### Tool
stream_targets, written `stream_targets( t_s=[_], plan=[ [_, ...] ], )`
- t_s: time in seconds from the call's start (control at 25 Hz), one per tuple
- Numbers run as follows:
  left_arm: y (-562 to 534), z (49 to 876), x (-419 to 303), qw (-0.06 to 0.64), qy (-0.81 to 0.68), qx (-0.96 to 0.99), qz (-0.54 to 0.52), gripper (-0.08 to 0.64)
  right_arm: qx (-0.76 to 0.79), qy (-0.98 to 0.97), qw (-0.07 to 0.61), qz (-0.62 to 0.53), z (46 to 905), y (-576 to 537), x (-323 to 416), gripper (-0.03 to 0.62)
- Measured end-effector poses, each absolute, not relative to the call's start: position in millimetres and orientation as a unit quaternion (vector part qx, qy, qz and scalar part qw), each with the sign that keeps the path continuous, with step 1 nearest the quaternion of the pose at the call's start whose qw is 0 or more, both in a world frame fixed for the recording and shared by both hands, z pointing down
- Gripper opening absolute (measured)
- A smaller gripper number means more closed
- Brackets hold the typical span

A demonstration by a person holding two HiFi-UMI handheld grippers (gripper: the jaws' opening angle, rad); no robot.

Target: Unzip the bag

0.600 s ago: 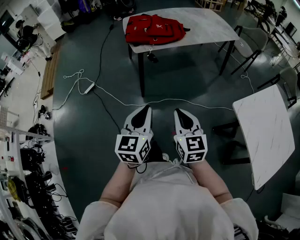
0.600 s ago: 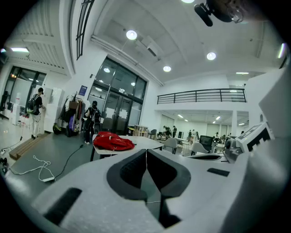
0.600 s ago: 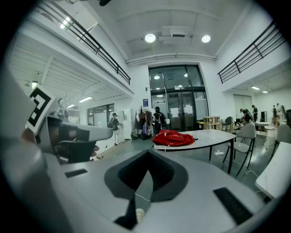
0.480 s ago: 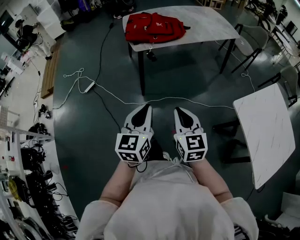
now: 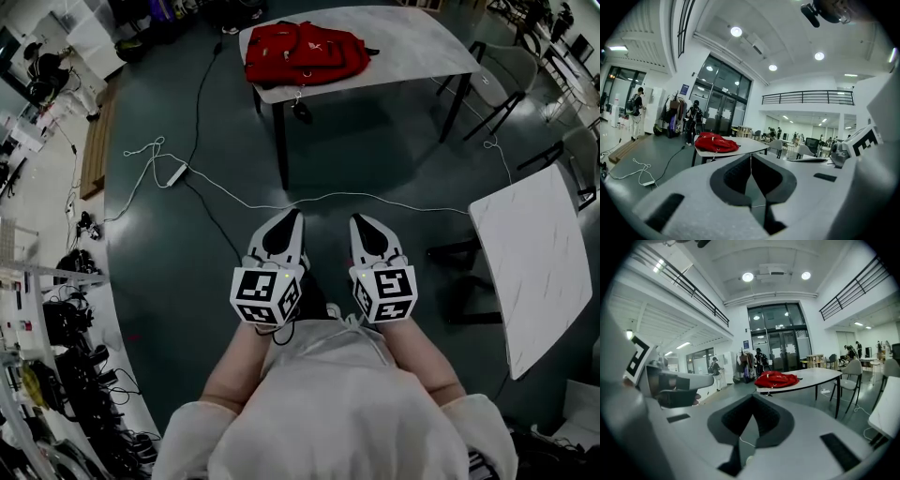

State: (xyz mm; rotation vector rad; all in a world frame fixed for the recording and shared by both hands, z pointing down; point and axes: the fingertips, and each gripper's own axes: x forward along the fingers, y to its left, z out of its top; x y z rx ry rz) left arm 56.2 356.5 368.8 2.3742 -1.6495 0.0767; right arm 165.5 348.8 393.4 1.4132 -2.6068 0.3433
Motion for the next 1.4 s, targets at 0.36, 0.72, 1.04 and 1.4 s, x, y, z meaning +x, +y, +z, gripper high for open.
stream_targets(
  t_s=[0.36,0.72,1.04,1.4],
  plan=[
    [309.0,387.2,24.7,0.143,-0.577,0.803,0.036,0.02,0.464,-0.871,0.077,0.144,410.9,300.7,144.0,0.028],
    [213.2,397.4,-9.0,0.172,-0.567,0.805,0.027,0.02,0.472,-0.861,0.093,0.163,424.5,206.7,114.4,0.028],
    [105.3,390.8,-52.7,0.183,-0.553,0.813,0.022,0.02,0.485,-0.852,0.112,0.162,415.0,107.3,71.7,0.028],
    [7.4,388.2,-106.7,0.192,-0.548,0.814,0.023,0.02,0.496,-0.839,0.131,0.181,416.9,9.9,25.5,0.028]
  ],
)
